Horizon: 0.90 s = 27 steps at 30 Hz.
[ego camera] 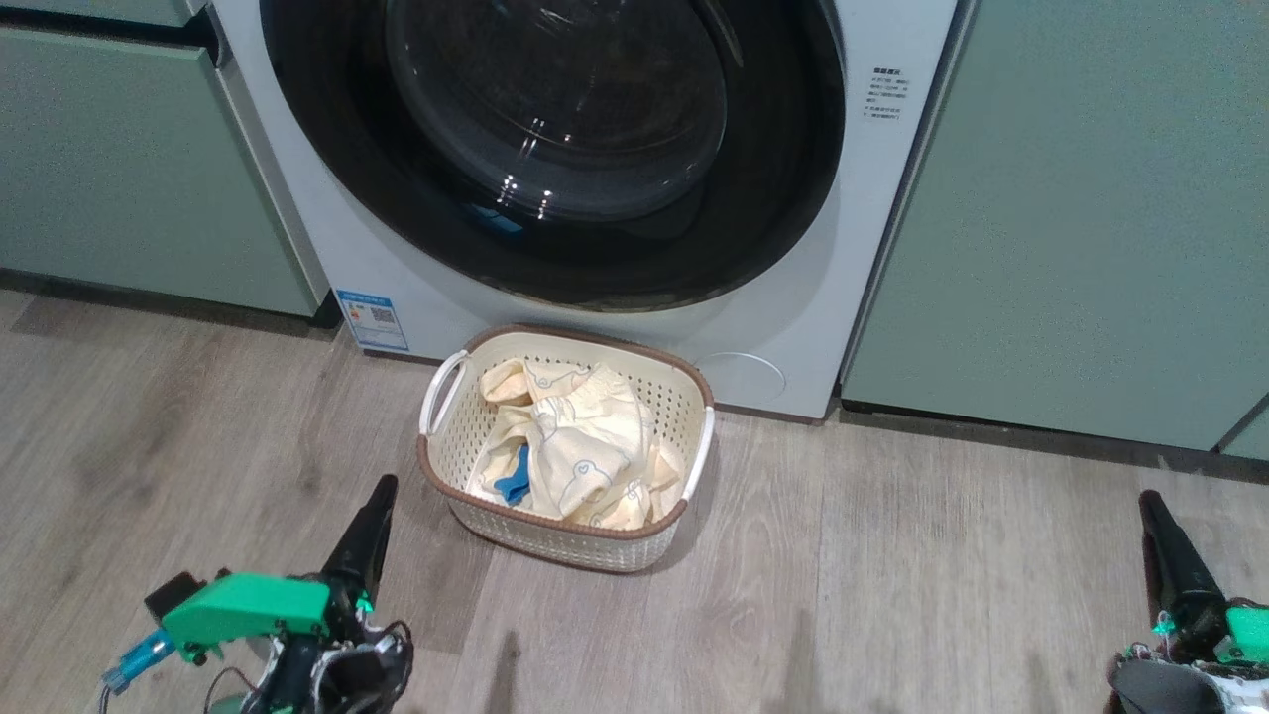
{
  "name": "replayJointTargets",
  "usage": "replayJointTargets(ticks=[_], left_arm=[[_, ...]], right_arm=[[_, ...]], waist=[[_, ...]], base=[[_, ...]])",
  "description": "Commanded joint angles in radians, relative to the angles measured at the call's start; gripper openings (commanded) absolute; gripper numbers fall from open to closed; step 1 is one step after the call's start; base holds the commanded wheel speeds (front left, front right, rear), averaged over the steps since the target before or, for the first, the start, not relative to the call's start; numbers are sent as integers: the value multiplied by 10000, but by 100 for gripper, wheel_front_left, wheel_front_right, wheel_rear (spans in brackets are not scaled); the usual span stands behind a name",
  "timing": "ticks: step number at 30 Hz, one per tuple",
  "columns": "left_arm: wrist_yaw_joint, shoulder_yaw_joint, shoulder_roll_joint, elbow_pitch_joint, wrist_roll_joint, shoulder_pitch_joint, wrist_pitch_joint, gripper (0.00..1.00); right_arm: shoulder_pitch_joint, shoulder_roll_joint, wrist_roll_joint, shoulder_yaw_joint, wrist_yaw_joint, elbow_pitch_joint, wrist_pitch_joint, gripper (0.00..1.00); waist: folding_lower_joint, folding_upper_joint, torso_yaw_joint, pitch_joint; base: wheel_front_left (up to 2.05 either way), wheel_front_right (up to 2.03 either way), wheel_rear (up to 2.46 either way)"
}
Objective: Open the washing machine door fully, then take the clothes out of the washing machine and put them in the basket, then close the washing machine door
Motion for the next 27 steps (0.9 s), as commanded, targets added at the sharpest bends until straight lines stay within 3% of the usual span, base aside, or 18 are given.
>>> replayJointTargets(ticks=[1,27], left_arm=[[-14,344,62,-345,-50,-565,62,0],[-14,343,62,-345,-51,-565,61,0]], right_arm=[[-544,-169,71,153,-9,-364,54,0],[-544,-169,72,153,-9,-364,54,0]], waist=[[0,0,0,0],[0,0,0,0]], base=[[0,0,0],[0,0,0]])
